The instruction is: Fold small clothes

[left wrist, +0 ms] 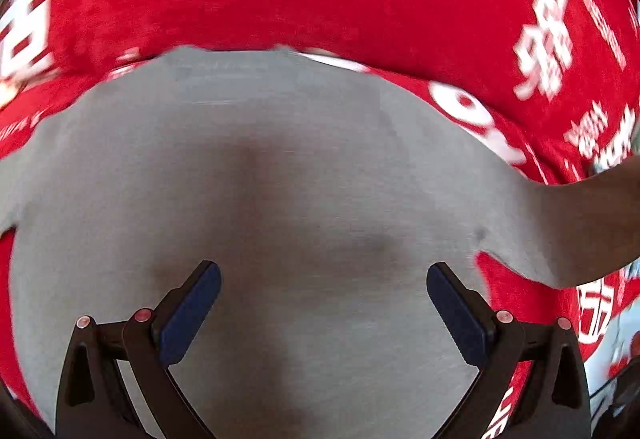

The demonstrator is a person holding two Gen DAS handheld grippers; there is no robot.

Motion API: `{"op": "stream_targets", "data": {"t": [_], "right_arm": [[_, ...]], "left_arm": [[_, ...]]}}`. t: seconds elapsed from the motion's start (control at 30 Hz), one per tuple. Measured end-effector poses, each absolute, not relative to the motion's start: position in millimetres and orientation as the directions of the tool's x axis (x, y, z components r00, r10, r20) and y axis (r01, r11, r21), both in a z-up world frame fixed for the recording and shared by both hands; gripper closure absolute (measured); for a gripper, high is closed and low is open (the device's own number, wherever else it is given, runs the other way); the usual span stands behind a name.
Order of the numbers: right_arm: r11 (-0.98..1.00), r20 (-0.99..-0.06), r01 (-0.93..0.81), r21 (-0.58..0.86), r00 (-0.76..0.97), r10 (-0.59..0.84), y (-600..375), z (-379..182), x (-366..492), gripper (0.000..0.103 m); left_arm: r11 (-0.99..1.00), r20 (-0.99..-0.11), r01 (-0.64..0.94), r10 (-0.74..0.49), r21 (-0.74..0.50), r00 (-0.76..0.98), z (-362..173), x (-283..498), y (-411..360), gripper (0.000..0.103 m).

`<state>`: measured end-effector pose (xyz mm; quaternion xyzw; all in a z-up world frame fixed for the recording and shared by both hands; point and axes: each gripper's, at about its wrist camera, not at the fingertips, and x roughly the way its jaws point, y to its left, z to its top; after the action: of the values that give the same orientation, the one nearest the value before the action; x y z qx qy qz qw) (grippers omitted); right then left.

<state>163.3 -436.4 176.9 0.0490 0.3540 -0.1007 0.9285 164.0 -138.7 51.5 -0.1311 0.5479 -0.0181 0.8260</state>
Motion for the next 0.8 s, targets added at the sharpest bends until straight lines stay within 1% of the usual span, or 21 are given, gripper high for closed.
{"op": "stream_targets", "data": {"t": [0.13, 0.2, 0.27, 0.4, 0.53, 0.7, 0.77, 0.8], "right_arm": [[0.998, -0.633, 0.054, -0.018, 0.772, -0.053, -322.5, 205.1, 174.5, 0.098], [0.998, -0.631, -0.031, -0.049, 0.776, -0.007, -261.1, 205.9, 177.1, 0.098], [0.992, -0.645, -0.093, -0.085, 0.764, 0.017, -209.7, 194.8, 180.1, 0.098], [0.971, -0.714, -0.197, -0.139, 0.699, 0.039, -114.1, 149.7, 184.1, 0.098], [0.941, -0.767, -0.270, -0.206, 0.642, 0.016, -53.2, 97.8, 179.5, 0.098], [0.903, -0.815, -0.322, -0.285, 0.577, -0.051, -12.3, 37.3, 176.3, 0.098], [0.893, -0.847, -0.359, -0.273, 0.529, -0.046, -3.3, 21.7, 176.1, 0.098], [0.885, -0.872, -0.396, -0.246, 0.490, -0.024, 2.6, 14.7, 174.3, 0.095]], "left_arm": [[0.943, -0.887, -0.203, -0.156, -0.265, 0.434, 52.9, 143.2, -72.7, 0.000], [0.929, -0.882, -0.247, -0.142, -0.275, 0.450, 53.4, 129.2, -37.6, 0.000], [0.915, -0.879, -0.290, -0.124, -0.281, 0.461, 51.7, 116.0, -3.1, 0.000], [0.883, -0.875, -0.366, -0.093, -0.292, 0.475, 43.6, 89.2, 53.4, 0.000], [0.848, -0.872, -0.429, -0.076, -0.312, 0.483, 30.8, 62.5, 101.1, 0.000], [0.806, -0.874, -0.478, -0.097, -0.350, 0.477, 9.4, 46.7, 131.1, 0.000], [0.796, -0.871, -0.481, -0.114, -0.368, 0.478, 3.7, 40.9, 140.4, 0.000], [0.793, -0.870, -0.481, -0.119, -0.373, 0.479, 1.6, 40.0, 143.3, 0.000]]}}
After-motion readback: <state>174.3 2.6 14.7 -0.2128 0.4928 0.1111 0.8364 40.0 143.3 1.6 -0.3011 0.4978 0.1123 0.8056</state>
